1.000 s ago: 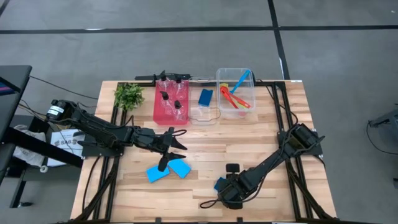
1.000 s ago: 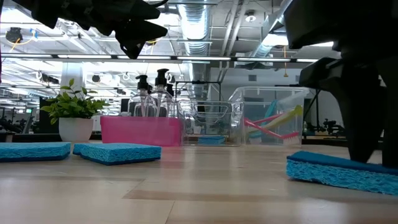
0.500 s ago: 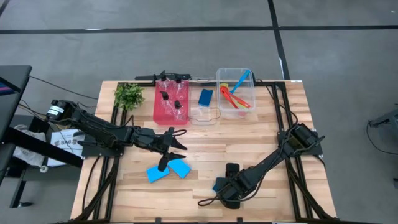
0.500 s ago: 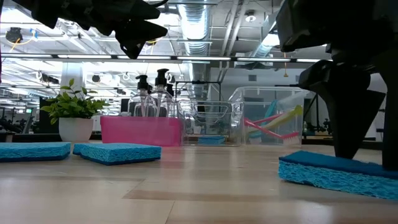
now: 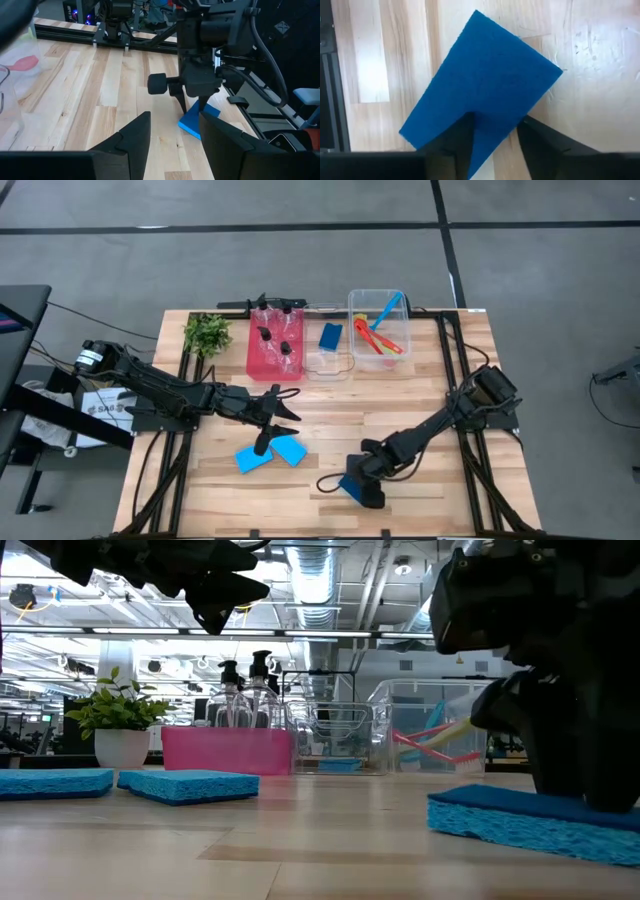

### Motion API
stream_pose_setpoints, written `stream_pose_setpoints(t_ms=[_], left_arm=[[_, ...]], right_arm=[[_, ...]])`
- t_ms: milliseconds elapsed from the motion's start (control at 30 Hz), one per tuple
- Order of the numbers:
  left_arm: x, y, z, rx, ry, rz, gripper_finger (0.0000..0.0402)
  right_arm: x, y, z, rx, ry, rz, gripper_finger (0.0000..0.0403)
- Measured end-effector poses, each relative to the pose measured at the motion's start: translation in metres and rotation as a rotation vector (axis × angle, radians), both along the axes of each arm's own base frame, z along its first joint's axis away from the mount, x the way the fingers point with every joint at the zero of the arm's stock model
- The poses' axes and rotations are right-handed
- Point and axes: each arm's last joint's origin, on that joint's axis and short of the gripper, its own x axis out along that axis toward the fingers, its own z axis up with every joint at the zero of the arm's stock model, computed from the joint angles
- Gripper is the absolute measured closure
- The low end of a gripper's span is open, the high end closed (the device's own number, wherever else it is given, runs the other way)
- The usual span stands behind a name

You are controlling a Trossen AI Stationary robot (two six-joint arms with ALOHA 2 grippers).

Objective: Pick & Place Kitchen Sink Supplies
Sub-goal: Put the bottom blue sponge into the left transparent bin

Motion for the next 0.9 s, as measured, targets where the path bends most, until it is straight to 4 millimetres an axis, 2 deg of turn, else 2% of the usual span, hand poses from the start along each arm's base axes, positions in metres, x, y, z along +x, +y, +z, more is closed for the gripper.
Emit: stream_pose_setpoints(t_ms=[267, 400, 633, 900], left_arm=[[0.000, 0.000, 0.000, 0.000, 0.000, -0.001, 0.0234], [0.000, 0.000, 0.000, 0.000, 0.000, 0.000, 0.0234], [0.000, 0.000, 0.000, 0.000, 0.000, -0.001, 0.0234], [0.000, 0.000, 0.000, 0.000, 0.000, 0.000, 0.0234]], right_arm=[[0.001, -0.003, 0.000, -0.003, 0.009, 0.026, 0.0353], [-0.002, -0.005, 0.009, 0.001, 0.006, 0.025, 0.0390], [-0.013, -0.013, 0.041, -0.033, -0.071, -0.004, 0.0392], [-0.025, -0.028, 0.087, -0.109, -0.257, -0.093, 0.0397]])
